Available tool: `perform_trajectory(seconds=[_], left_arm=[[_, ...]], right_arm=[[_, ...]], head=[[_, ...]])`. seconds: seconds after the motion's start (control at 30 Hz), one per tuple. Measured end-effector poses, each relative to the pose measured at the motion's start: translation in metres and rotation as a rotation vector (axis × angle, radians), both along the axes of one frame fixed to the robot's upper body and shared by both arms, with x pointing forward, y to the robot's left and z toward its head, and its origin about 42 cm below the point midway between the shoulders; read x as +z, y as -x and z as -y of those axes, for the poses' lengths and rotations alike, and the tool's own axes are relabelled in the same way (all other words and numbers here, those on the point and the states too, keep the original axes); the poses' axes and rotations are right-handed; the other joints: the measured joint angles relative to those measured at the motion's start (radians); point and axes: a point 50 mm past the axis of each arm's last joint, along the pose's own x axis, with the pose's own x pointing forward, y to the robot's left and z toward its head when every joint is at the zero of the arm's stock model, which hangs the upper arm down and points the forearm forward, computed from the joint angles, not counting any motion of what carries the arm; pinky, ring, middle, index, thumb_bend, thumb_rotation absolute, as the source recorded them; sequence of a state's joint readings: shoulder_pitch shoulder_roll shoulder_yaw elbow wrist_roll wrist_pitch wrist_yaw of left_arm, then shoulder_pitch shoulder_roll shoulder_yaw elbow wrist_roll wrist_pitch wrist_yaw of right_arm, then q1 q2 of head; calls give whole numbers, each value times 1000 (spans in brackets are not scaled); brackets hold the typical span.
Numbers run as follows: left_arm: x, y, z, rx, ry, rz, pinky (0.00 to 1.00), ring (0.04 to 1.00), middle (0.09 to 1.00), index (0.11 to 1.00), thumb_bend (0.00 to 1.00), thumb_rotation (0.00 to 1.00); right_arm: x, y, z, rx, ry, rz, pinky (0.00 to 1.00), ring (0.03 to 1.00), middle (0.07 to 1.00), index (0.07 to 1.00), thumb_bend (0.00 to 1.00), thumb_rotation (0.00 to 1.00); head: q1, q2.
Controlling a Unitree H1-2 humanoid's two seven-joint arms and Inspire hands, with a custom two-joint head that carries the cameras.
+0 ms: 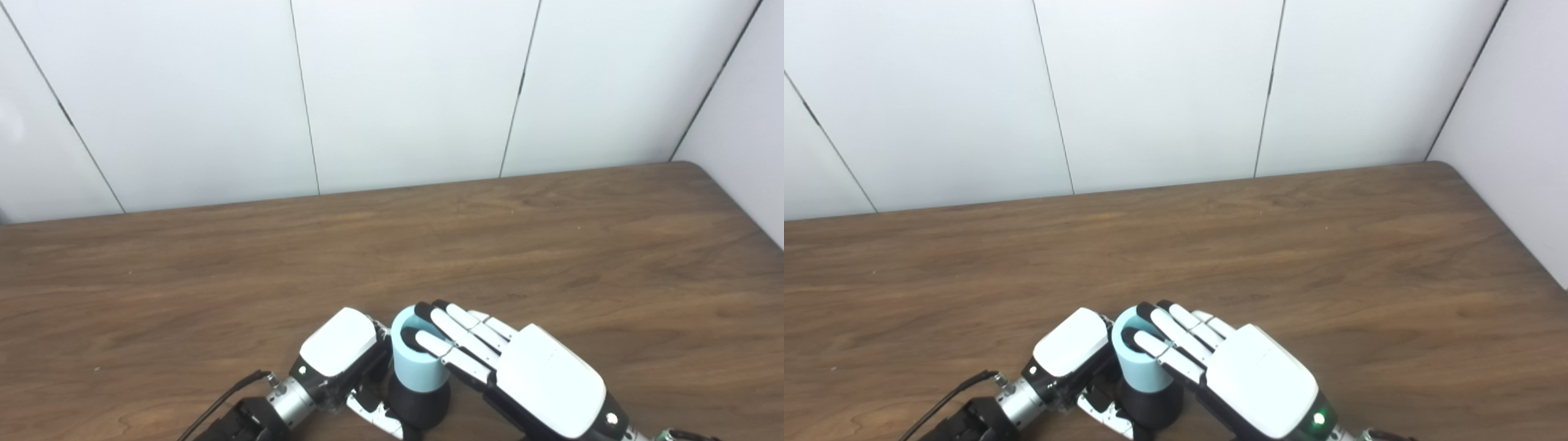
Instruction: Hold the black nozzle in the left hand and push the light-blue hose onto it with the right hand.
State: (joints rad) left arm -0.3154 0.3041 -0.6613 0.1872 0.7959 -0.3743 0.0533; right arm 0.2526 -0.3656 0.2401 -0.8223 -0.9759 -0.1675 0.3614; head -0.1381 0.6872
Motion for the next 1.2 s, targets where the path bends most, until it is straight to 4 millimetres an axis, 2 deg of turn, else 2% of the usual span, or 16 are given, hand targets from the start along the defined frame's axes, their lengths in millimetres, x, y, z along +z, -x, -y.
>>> perform_trajectory(seconds=[0.53, 0.67, 0.97, 1.07, 1.2], left_arm=[[-1, -4, 1, -15, 2, -19, 132, 174, 471, 485, 525, 0], [-1, -5, 1, -21, 7, -28, 138, 181, 471, 485, 525, 0], [-1, -12, 1, -38, 22, -55, 141, 186, 471, 485, 525, 0], [-1, -13, 1, -41, 23, -57, 142, 185, 471, 485, 525, 0], [-1, -14, 1, -42, 26, -62, 138, 181, 471, 485, 525, 0]], right_arm=[[0, 0, 0, 2, 1, -1, 850, 955, 952, 900, 749, 944], [0, 0, 0, 3, 1, -1, 847, 956, 955, 901, 717, 906], [-1, -1, -1, 4, 2, -1, 846, 954, 956, 896, 675, 893], [-1, -2, -1, 4, 3, 0, 843, 955, 958, 898, 670, 882], [-1, -2, -1, 3, 3, 1, 874, 965, 961, 907, 651, 857]], head=[[2, -5], [6, -8], [8, -11], [5, 21], [8, 41]])
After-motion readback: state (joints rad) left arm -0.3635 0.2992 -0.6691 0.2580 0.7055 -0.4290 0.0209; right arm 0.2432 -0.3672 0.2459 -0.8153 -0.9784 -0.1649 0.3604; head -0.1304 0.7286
